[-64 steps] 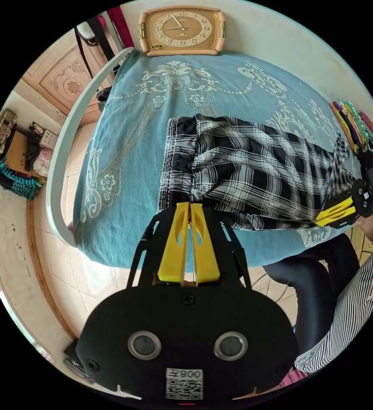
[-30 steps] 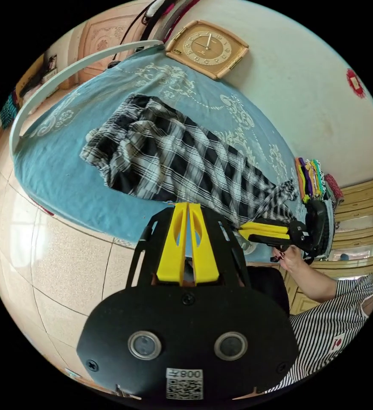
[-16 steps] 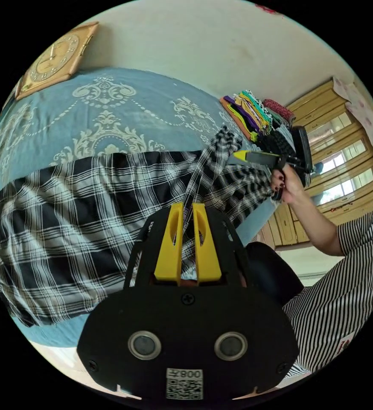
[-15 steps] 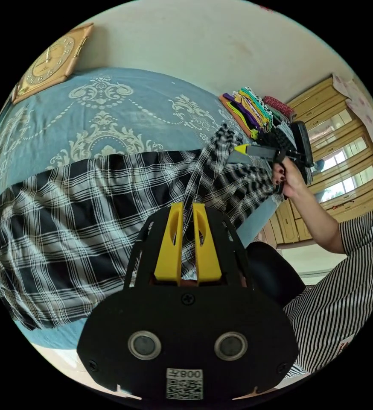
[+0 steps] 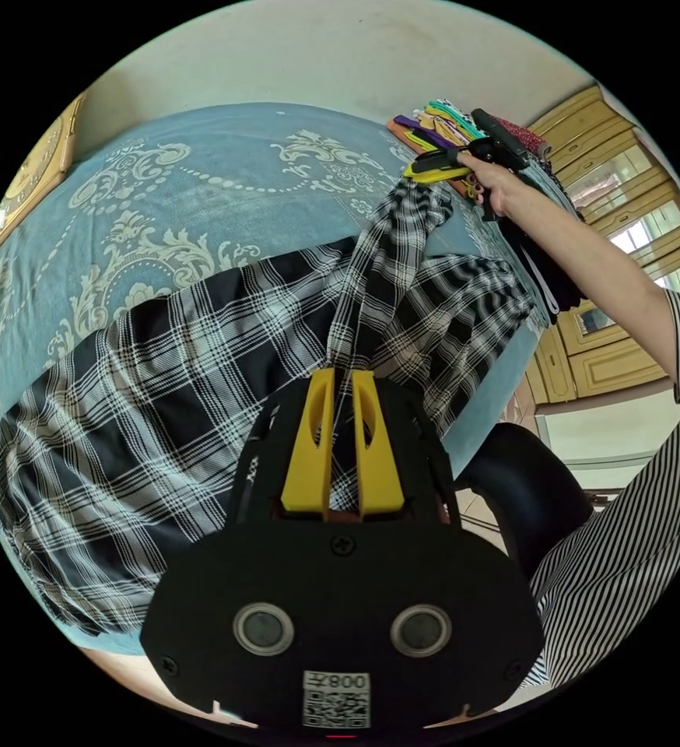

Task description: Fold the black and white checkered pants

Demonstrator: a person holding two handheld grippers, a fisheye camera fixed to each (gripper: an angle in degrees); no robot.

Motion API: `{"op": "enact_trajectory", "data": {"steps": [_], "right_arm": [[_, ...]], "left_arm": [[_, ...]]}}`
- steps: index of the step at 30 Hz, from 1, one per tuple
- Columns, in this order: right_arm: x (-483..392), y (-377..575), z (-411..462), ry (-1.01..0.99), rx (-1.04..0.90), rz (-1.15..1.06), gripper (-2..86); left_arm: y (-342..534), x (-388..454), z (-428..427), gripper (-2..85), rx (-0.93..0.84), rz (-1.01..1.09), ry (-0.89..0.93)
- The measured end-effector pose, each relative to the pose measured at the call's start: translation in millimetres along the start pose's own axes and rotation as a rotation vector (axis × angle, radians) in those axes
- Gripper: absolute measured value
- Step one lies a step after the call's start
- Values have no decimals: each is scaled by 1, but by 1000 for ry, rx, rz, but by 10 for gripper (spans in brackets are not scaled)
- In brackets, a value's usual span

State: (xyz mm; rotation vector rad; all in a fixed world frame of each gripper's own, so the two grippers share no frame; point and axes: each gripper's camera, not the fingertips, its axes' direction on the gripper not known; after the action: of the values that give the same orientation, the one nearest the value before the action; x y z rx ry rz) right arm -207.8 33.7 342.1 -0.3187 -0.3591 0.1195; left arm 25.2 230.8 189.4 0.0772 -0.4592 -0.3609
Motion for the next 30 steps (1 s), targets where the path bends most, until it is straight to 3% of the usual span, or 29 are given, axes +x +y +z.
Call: {"op": "enact_trajectory", "data": {"steps": [12, 23, 30], "right_arm": [[76, 14, -19, 39, -68, 31, 23], [188, 102, -120, -344, 170, 37, 8], [262, 212, -168, -431, 301, 84, 8]], "left_arm": [[-35, 16, 39, 11, 35, 14, 1], [-54, 51, 51, 9, 82, 121, 33], [-57, 78, 82, 8, -27, 212, 56]]}}
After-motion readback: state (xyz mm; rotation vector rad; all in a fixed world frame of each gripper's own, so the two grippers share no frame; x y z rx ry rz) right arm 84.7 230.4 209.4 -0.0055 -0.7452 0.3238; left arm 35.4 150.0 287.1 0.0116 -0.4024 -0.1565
